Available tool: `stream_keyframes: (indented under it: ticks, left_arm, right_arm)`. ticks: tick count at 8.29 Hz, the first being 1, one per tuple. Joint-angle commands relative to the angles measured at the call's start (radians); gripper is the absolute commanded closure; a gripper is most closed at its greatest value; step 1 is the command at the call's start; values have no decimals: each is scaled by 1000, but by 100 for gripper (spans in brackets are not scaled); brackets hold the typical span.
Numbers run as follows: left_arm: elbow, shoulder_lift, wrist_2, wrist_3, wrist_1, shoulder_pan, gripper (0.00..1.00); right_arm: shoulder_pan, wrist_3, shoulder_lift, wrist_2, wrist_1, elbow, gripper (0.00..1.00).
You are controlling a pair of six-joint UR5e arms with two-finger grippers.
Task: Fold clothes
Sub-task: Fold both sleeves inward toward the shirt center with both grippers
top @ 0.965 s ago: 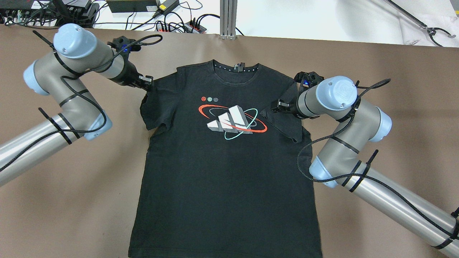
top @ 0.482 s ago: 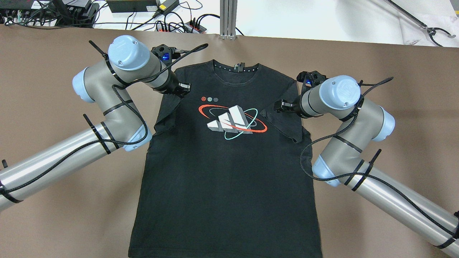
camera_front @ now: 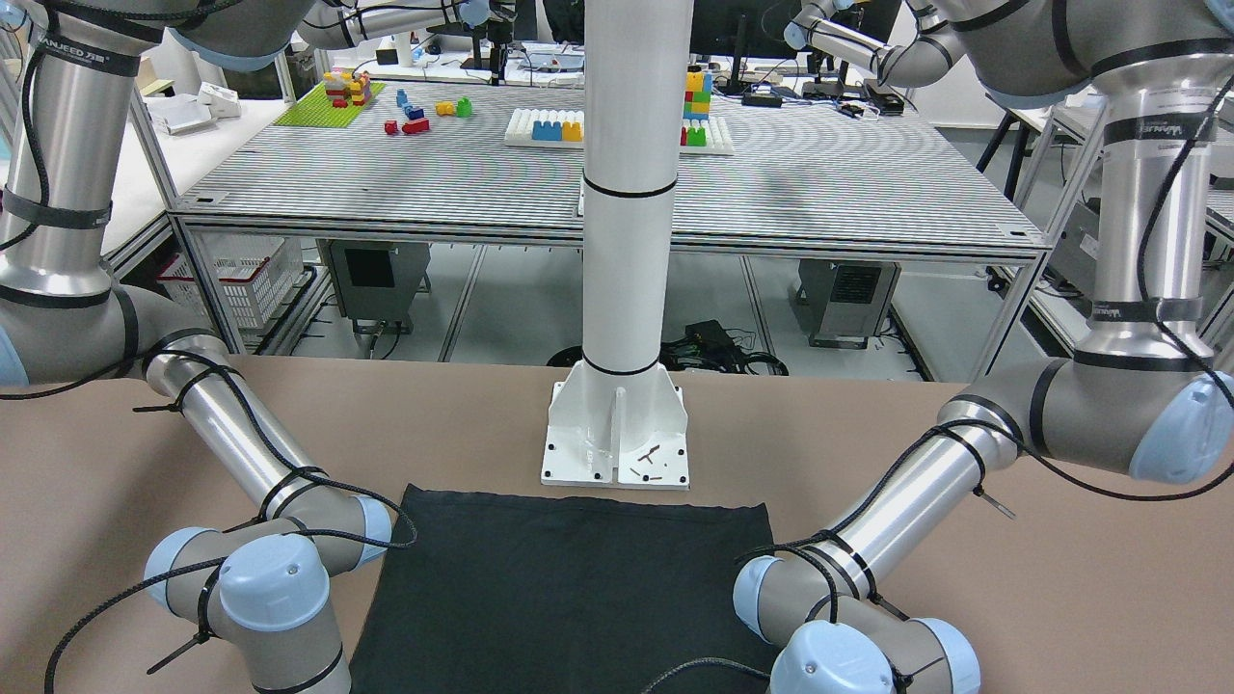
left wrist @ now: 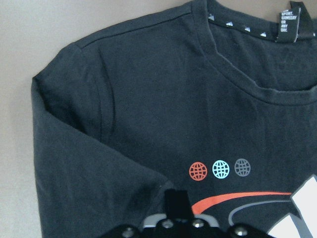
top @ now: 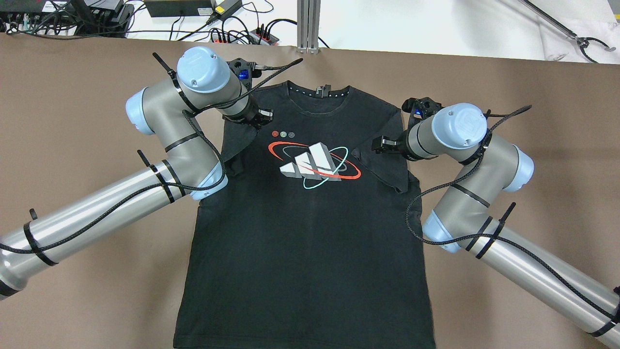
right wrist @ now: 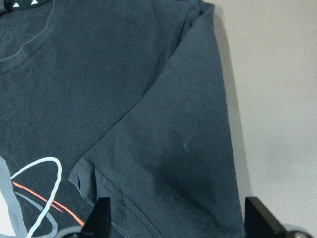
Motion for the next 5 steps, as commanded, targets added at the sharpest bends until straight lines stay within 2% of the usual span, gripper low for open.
stream_keyframes:
  ticks: [1, 2, 3, 4, 5]
  left_arm:
    - [1, 1, 100, -10, -9, 41, 70]
    - [-11, 11, 102, -28, -8, 43, 56]
    - [-52, 33, 105, -81, -5, 60, 27]
    - [-159, 95, 141, -131, -1, 92, 7]
    - [-340, 234, 187, -166, 3, 161, 7]
  right_arm:
    - [0, -2, -2, -1, 3, -11, 5]
    - [0, -2, -2, -1, 3, -11, 5]
    - [0, 0, -4, -1, 4, -11, 5]
    - [-2, 3, -7, 1, 7, -10, 5]
    - [-9, 17, -5, 1, 11, -8, 5]
